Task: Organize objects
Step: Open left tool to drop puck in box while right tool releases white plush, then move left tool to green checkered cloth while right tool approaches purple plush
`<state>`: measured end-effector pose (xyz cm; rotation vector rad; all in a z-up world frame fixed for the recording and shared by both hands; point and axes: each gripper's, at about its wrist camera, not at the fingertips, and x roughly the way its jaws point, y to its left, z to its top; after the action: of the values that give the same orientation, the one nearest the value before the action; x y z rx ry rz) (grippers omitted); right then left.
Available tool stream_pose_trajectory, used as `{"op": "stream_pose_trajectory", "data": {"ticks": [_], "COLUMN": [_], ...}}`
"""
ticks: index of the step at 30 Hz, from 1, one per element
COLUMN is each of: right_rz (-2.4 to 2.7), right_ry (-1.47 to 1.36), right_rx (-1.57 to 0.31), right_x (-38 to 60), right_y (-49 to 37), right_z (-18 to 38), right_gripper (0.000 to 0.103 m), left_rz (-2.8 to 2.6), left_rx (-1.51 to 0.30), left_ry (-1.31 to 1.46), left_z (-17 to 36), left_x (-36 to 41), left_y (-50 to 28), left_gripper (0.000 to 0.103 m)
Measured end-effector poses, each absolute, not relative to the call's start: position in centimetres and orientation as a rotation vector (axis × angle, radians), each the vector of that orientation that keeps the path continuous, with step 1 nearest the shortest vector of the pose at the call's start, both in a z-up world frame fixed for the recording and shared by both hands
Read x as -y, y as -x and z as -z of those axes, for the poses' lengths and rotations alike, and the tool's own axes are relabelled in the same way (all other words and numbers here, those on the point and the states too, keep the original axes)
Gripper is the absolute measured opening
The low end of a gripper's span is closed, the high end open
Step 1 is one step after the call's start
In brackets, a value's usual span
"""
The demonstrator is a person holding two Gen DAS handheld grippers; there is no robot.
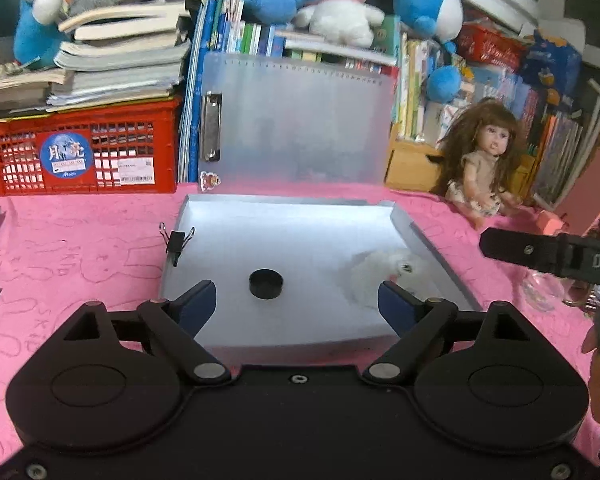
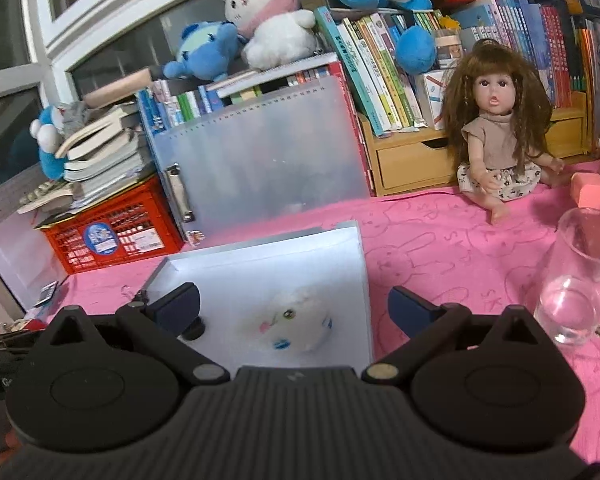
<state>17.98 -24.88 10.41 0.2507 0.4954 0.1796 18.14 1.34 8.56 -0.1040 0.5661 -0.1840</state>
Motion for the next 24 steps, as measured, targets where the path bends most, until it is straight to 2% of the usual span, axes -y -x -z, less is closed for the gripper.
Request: {"op": "stream_pose_trajectory", "data": {"ticks": [24], "right_rz": [-0.221], "right_ry": [-0.059], "right_rx": [-0.439], "right_x": [22.6], "right_y": [-7.1], "right_z": [-6.9], "right_gripper": [0.103], "left_rz": [0.223], "left_rx": [-0.475], "left_ry": [0.039], "left_z": [-5.5], "left_x": [-2.0], "left_y": [-6.7], "left_gripper": [0.089]}}
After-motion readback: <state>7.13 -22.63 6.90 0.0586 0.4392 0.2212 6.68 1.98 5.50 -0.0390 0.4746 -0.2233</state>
